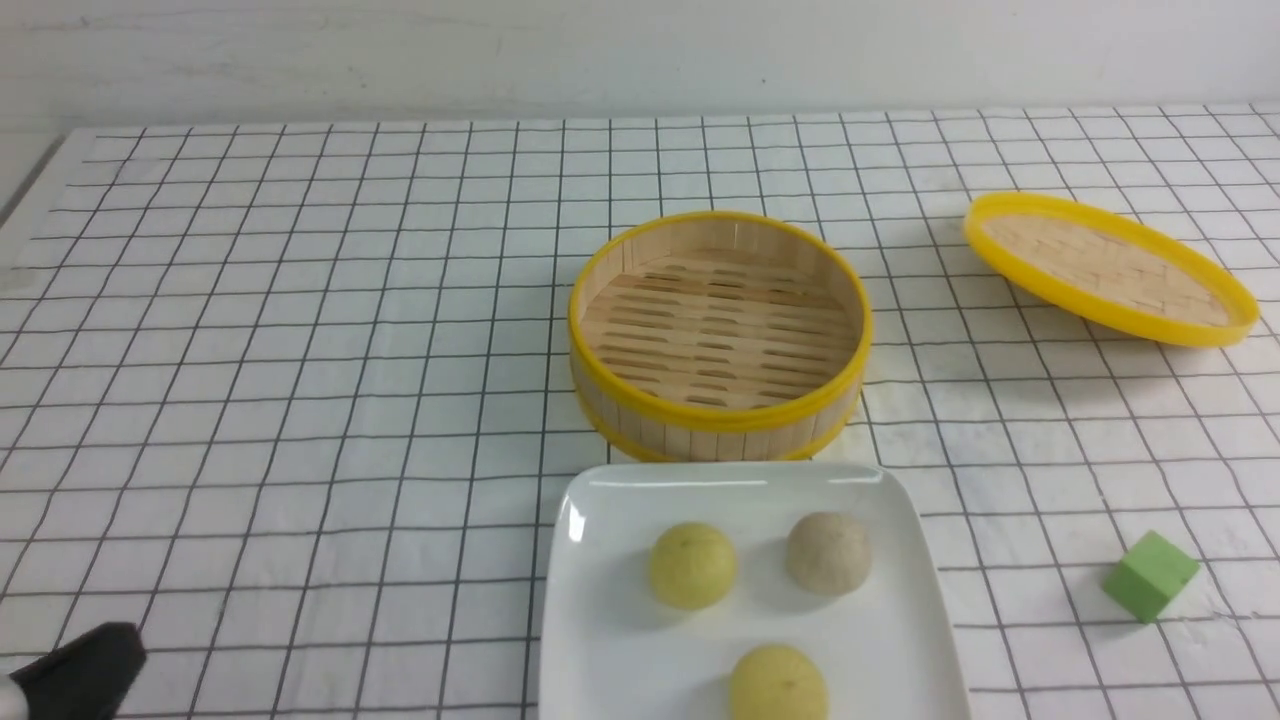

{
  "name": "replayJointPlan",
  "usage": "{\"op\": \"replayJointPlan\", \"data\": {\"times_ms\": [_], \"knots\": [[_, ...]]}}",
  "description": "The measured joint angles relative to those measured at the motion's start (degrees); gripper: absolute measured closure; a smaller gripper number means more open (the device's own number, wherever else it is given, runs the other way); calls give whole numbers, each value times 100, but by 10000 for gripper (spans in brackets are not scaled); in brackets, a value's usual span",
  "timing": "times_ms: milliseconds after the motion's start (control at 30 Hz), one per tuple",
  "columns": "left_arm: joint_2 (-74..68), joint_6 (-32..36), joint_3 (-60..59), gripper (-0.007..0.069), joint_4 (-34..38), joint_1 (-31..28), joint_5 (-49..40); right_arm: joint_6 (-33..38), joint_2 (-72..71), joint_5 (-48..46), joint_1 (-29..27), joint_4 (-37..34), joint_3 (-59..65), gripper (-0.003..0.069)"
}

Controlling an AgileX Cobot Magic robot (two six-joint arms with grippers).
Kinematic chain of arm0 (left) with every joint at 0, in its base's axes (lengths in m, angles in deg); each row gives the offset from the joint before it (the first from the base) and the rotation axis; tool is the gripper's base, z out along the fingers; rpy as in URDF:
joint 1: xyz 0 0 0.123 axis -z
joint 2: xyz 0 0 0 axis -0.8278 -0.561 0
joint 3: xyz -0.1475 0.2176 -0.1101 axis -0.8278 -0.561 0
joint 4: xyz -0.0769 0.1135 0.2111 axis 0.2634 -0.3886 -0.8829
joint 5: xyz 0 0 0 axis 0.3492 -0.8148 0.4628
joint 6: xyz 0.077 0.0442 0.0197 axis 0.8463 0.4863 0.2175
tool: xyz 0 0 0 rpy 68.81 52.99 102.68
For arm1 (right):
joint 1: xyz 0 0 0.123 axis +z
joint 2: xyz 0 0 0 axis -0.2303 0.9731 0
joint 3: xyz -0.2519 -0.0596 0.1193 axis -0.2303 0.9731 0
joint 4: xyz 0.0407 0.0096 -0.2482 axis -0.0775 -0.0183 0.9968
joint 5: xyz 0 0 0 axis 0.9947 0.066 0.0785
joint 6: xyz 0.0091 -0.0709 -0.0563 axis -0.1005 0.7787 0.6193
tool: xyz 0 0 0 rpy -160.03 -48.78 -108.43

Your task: Put the steamed buns into the plate on the white-black tablecloth.

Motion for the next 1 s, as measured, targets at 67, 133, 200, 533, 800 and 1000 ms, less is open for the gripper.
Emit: {"op": "replayJointPlan", "data": {"times_ms": [67, 133, 200, 533, 800, 1000], "knots": [[295, 142, -295, 589, 65, -710, 21, 0, 0, 0, 0, 0, 0, 569], [374, 161, -394, 589, 80, -981, 23, 0, 0, 0, 0, 0, 0, 568], [658, 199, -663, 588, 80, -1379, 10, 0, 0, 0, 0, 0, 0, 563], [735, 240, -817, 578, 35, -955, -155, 0, 0, 0, 0, 0, 0, 558], [735, 240, -812, 571, 35, -955, -209, 0, 0, 0, 0, 0, 0, 554], [735, 240, -807, 568, 35, -955, -216, 0, 0, 0, 0, 0, -5, 545]]}}
